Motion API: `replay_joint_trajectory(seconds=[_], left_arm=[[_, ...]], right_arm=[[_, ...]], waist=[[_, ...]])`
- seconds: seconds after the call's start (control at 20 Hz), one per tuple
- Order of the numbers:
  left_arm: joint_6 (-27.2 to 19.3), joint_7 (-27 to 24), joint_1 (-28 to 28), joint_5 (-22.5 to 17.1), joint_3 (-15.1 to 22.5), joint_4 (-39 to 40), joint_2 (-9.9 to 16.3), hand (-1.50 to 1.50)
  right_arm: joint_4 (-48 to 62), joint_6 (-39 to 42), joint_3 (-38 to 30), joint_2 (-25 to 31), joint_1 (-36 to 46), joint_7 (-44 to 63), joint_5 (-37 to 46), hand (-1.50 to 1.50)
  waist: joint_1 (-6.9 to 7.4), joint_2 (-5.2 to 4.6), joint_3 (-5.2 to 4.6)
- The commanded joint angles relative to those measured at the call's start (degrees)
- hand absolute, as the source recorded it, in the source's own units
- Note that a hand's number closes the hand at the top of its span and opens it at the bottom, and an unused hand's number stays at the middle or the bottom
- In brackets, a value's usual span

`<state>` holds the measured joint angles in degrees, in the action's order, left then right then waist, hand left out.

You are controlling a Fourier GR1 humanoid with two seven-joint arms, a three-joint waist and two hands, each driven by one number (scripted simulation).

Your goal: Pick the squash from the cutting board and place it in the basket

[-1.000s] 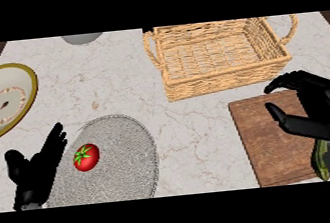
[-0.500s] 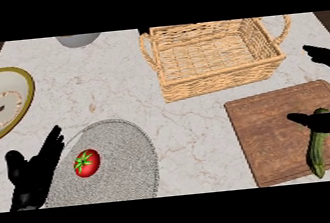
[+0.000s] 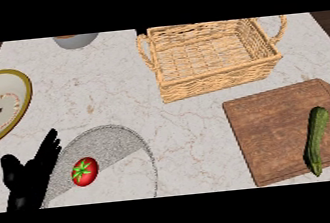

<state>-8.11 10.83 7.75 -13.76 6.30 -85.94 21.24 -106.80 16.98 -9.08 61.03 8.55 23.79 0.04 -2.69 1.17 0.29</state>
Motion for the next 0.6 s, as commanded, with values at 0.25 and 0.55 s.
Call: replay_joint_trajectory(seconds=[0.25, 0.55], left_arm=[[-0.1, 3.8, 0.5, 0.0, 1.0, 5.3, -1.7, 0.0], [-0.7, 3.5, 3.3, 1.8, 2.2, 2.2, -2.4, 0.0]], right_arm=[[1.1, 23.3, -9.3, 14.7, -3.6, 7.2, -17.8, -1.5], [0.8, 28.9, -14.3, 15.2, -7.1, 9.6, -19.7, -1.5]], waist=[[-0.89, -0.69, -0.45], [0.46, -0.64, -0.29]])
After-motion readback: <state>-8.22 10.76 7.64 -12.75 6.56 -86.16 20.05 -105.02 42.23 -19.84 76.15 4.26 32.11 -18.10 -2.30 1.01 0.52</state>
